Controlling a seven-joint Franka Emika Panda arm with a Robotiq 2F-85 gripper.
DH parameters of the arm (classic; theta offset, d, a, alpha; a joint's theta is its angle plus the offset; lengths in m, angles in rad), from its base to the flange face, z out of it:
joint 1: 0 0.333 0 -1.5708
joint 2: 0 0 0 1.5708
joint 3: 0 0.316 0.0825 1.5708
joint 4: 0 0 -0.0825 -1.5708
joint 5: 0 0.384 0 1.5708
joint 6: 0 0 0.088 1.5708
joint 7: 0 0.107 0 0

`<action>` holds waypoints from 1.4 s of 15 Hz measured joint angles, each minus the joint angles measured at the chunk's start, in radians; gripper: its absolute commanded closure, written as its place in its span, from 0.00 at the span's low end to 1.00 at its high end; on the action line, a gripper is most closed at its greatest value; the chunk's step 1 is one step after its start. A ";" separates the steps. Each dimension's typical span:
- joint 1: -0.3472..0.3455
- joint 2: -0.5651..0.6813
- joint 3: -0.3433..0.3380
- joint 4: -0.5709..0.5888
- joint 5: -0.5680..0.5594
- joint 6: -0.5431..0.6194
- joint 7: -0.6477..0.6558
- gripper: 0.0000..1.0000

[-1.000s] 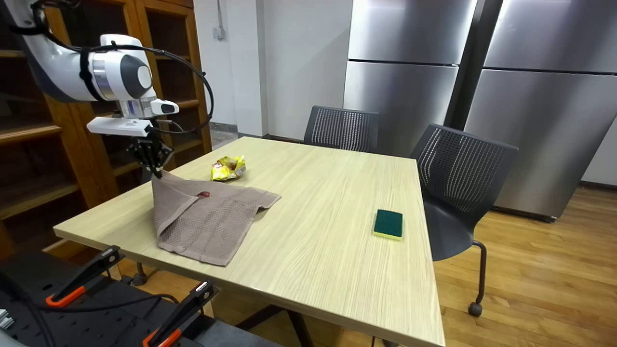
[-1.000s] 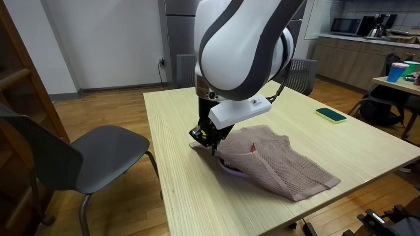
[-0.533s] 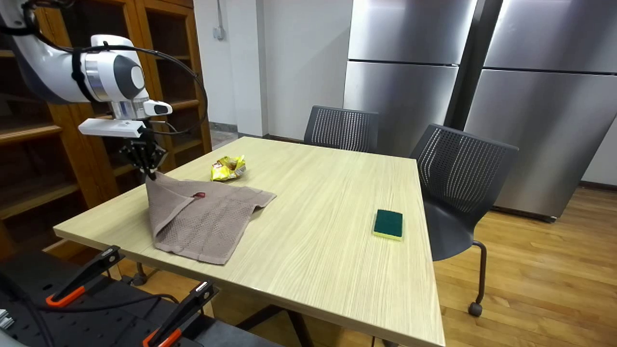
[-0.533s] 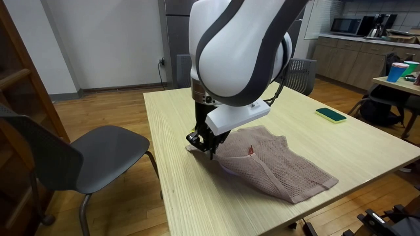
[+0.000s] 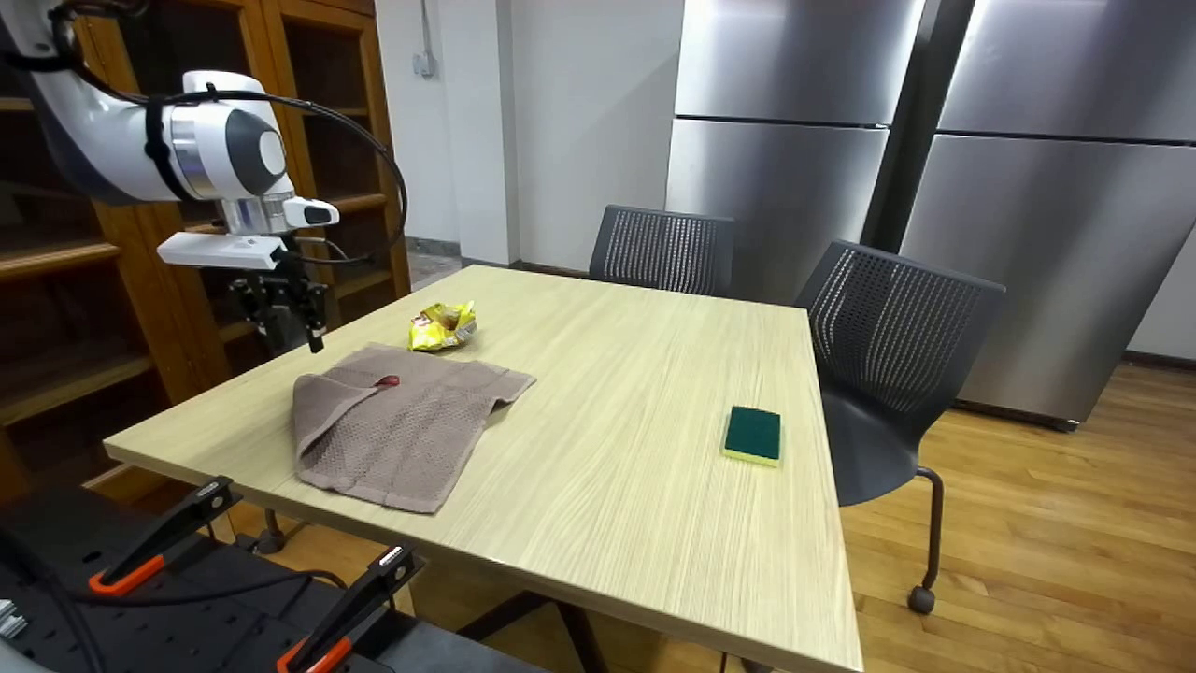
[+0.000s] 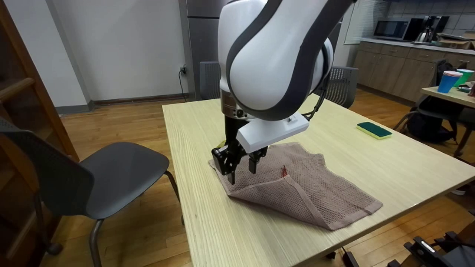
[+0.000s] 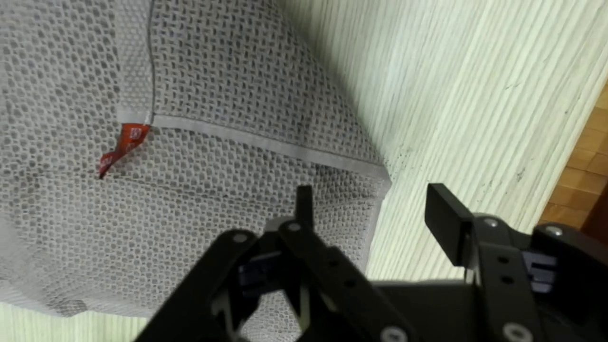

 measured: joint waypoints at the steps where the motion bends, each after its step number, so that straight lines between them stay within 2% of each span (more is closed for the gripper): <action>1: -0.006 0.000 -0.001 -0.003 0.000 0.000 0.000 0.01; 14: -0.158 0.002 -0.003 -0.061 0.015 0.000 0.000 0.00; 21: -0.198 0.012 -0.002 -0.071 0.041 -0.002 -0.003 0.00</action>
